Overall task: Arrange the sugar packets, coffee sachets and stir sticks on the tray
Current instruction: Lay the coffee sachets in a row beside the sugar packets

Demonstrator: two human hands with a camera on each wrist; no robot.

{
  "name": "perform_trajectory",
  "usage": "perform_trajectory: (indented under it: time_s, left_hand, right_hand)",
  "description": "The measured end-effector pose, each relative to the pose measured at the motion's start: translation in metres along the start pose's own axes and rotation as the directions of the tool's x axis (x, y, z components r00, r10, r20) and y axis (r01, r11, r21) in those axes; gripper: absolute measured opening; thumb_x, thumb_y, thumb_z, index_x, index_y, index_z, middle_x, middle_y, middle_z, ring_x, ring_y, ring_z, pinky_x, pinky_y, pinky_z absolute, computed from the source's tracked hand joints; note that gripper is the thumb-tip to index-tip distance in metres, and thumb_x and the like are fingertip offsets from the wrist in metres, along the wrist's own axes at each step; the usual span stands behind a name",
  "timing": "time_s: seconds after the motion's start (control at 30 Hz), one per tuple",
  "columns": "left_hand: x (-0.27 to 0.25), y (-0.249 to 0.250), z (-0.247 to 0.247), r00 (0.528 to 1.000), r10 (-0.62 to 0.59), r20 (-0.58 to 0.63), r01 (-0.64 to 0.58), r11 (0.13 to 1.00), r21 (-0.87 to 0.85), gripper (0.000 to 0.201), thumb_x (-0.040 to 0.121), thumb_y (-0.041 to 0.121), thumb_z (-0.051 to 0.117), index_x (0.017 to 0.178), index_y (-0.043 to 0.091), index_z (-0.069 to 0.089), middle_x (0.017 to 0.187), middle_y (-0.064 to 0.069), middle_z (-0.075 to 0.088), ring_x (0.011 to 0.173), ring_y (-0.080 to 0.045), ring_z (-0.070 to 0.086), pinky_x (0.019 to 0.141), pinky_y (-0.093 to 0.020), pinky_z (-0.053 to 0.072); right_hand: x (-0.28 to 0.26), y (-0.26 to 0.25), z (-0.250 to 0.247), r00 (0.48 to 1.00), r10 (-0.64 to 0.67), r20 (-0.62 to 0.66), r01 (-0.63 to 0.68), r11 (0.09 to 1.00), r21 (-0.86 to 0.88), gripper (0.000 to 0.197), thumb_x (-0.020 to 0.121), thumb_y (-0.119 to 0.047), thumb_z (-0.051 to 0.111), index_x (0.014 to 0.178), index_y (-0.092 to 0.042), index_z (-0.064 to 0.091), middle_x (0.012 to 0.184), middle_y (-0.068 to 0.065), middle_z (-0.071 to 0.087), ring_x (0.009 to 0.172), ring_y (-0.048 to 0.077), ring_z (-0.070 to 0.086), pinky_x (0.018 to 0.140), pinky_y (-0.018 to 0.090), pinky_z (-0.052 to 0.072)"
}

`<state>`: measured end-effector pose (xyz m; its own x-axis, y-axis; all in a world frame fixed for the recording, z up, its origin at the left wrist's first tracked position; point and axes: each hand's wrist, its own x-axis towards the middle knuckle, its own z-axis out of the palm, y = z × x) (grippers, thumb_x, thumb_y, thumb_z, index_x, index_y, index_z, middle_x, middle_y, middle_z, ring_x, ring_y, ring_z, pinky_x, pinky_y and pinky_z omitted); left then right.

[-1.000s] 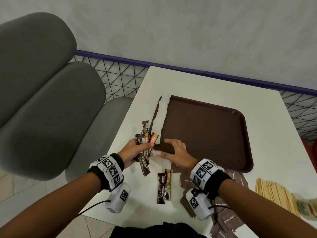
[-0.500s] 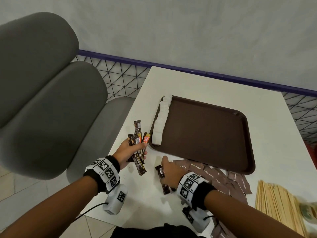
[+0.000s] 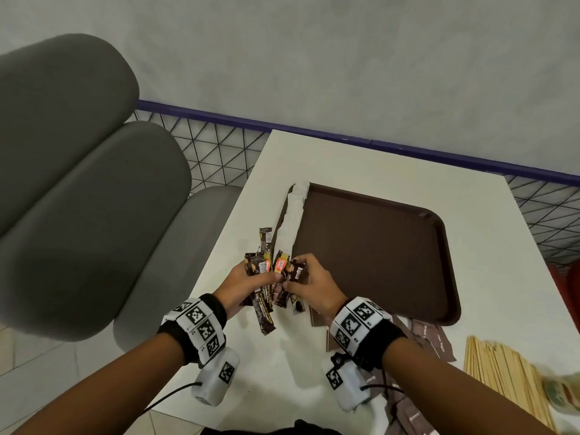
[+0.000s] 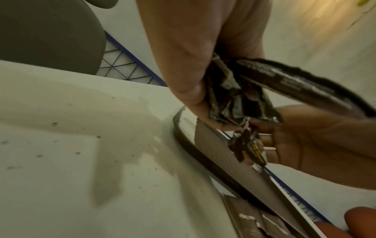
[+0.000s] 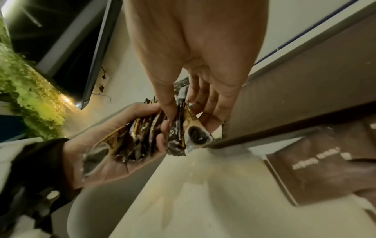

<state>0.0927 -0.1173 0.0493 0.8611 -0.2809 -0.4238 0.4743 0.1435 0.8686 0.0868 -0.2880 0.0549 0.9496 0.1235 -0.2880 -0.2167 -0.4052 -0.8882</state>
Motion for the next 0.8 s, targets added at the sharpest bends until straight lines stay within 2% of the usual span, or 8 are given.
perform_trajectory:
  time_s: [0.07, 0.17, 0.3, 0.37, 0.47, 0.6, 0.7, 0.8]
  left_hand:
    - [0.004, 0.003, 0.005, 1.000, 0.006, -0.003, -0.006, 1.000, -0.003, 0.036, 0.080, 0.007, 0.070, 0.114, 0.000, 0.060, 0.091, -0.017, 0.068, 0.076, -0.026, 0.066, 0.072, -0.040, 0.056]
    - [0.008, 0.007, 0.007, 1.000, 0.007, -0.024, -0.008, 1.000, -0.028, 0.038, 0.079, 0.008, 0.071, 0.115, 0.002, 0.061, 0.097, -0.017, 0.070, 0.079, -0.026, 0.066, 0.079, -0.044, 0.056]
    - [0.007, 0.010, 0.008, 0.999, 0.016, -0.028, -0.017, 1.000, -0.022, 0.034, 0.080, 0.007, 0.071, 0.112, 0.002, 0.062, 0.094, -0.017, 0.069, 0.078, -0.025, 0.066, 0.071, -0.039, 0.057]
    - [0.006, 0.009, 0.012, 1.000, 0.014, -0.002, -0.015, 1.000, -0.025, 0.032, 0.080, 0.008, 0.070, 0.111, 0.003, 0.063, 0.094, -0.018, 0.068, 0.078, -0.024, 0.065, 0.068, -0.036, 0.057]
    - [0.005, 0.007, 0.015, 1.000, 0.019, 0.008, -0.018, 0.999, -0.049, 0.032, 0.081, 0.007, 0.068, 0.112, 0.002, 0.062, 0.090, -0.016, 0.067, 0.072, -0.020, 0.065, 0.065, -0.034, 0.056]
    - [0.004, 0.005, 0.013, 1.000, 0.017, -0.011, -0.018, 0.997, -0.080, 0.034, 0.080, 0.007, 0.070, 0.113, 0.001, 0.061, 0.091, -0.016, 0.066, 0.072, -0.022, 0.064, 0.063, -0.033, 0.054]
    - [0.002, 0.004, 0.014, 1.000, 0.029, -0.013, -0.029, 0.997, -0.068, 0.036, 0.079, 0.006, 0.071, 0.113, 0.000, 0.060, 0.088, -0.018, 0.065, 0.071, -0.024, 0.063, 0.061, -0.033, 0.053]
    - [0.002, 0.004, 0.016, 0.998, 0.059, 0.002, -0.059, 0.997, -0.047, 0.035, 0.080, 0.006, 0.070, 0.113, 0.002, 0.061, 0.087, -0.016, 0.066, 0.072, -0.025, 0.062, 0.061, -0.033, 0.053]
  right_hand:
    - [0.005, -0.001, -0.001, 1.000, -0.014, -0.028, 0.016, 0.998, 0.054, 0.040, 0.077, -0.011, 0.071, 0.111, -0.014, 0.050, 0.099, 0.003, 0.066, 0.090, 0.016, 0.064, 0.079, 0.029, 0.054]
    - [0.007, -0.001, -0.003, 0.999, -0.019, -0.044, 0.025, 0.986, 0.162, 0.036, 0.078, -0.005, 0.070, 0.107, -0.015, 0.051, 0.096, 0.004, 0.065, 0.090, 0.020, 0.064, 0.077, 0.040, 0.056]
    - [0.004, -0.001, -0.007, 0.999, -0.039, -0.027, 0.044, 0.974, 0.221, 0.033, 0.079, -0.001, 0.068, 0.104, -0.015, 0.051, 0.094, -0.002, 0.065, 0.087, 0.012, 0.063, 0.076, 0.026, 0.053]
    - [0.003, 0.002, -0.006, 0.998, -0.042, -0.039, 0.049, 0.974, 0.220, 0.032, 0.077, -0.006, 0.070, 0.098, -0.020, 0.051, 0.096, 0.004, 0.066, 0.091, 0.019, 0.065, 0.082, 0.035, 0.055]
    - [0.002, 0.003, -0.003, 0.998, -0.029, -0.056, 0.042, 0.967, 0.251, 0.028, 0.078, -0.011, 0.071, 0.092, -0.024, 0.051, 0.100, 0.014, 0.066, 0.092, 0.028, 0.066, 0.076, 0.047, 0.056]
    - [-0.001, -0.002, -0.008, 0.997, -0.020, -0.072, 0.040, 0.953, 0.299, 0.017, 0.082, -0.011, 0.067, 0.095, -0.008, 0.057, 0.095, 0.011, 0.067, 0.095, 0.028, 0.065, 0.087, 0.043, 0.054]
    - [-0.002, -0.001, -0.008, 0.995, -0.006, -0.101, 0.038, 0.948, 0.316, 0.033, 0.082, -0.017, 0.068, 0.100, 0.007, 0.054, 0.096, 0.024, 0.065, 0.091, 0.034, 0.063, 0.088, 0.047, 0.051]
    - [-0.002, 0.001, -0.003, 0.995, 0.001, -0.104, 0.033, 0.946, 0.321, 0.040, 0.078, -0.031, 0.071, 0.096, 0.000, 0.054, 0.102, 0.028, 0.062, 0.090, 0.030, 0.062, 0.090, 0.052, 0.049]
